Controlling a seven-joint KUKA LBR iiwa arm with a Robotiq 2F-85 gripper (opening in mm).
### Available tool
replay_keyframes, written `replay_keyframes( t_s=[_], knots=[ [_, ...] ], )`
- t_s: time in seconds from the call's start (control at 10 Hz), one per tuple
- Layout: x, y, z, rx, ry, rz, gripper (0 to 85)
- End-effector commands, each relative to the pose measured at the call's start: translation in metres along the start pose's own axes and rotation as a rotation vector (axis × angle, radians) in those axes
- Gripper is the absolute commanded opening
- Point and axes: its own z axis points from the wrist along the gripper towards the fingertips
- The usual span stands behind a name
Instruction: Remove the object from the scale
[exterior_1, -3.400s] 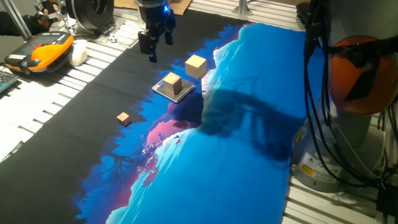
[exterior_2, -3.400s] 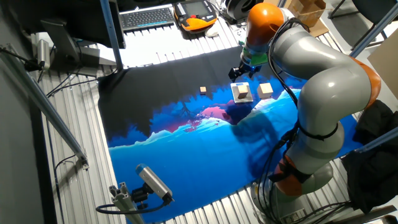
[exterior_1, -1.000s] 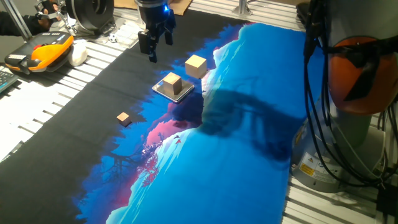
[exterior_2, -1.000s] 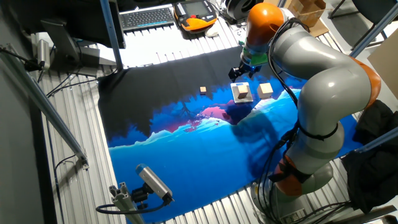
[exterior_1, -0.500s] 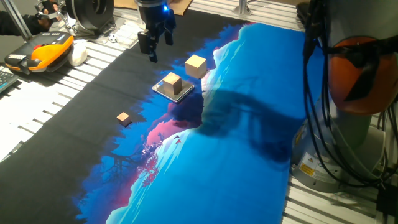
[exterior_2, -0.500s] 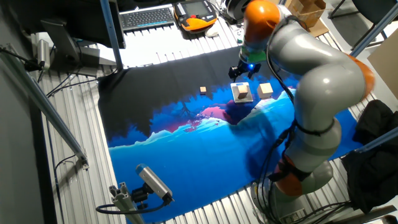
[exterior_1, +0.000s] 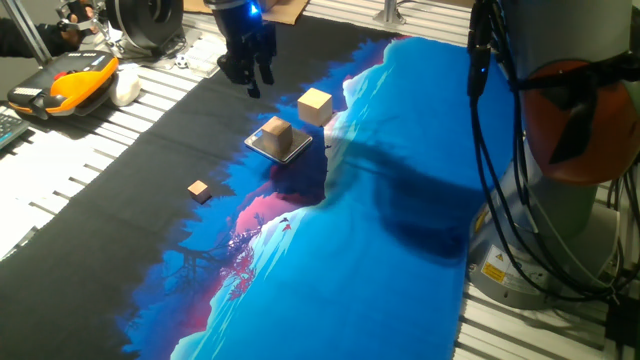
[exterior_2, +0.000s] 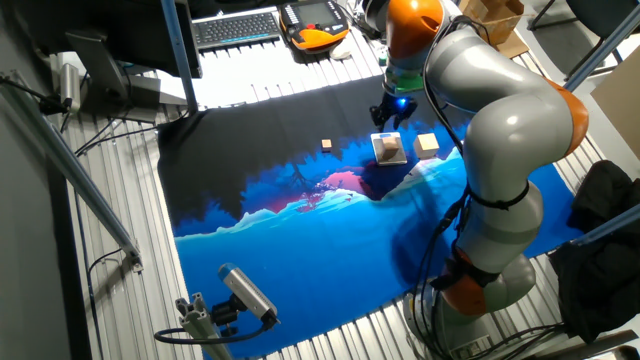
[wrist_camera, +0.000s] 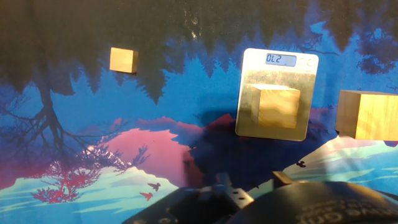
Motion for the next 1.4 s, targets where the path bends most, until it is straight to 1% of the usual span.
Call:
replay_keyframes(
  t_s=[0.0,0.6,1.3],
  knots=[
    [0.0000,-0.0001,0.0000,0.000,0.000,0.000,0.0],
    [-0.0001,0.0000,-0.0001,0.001,0.006,-0.008,0.0],
    [0.0000,0.0000,-0.0001,0.000,0.002,-0.001,0.0]
  ],
)
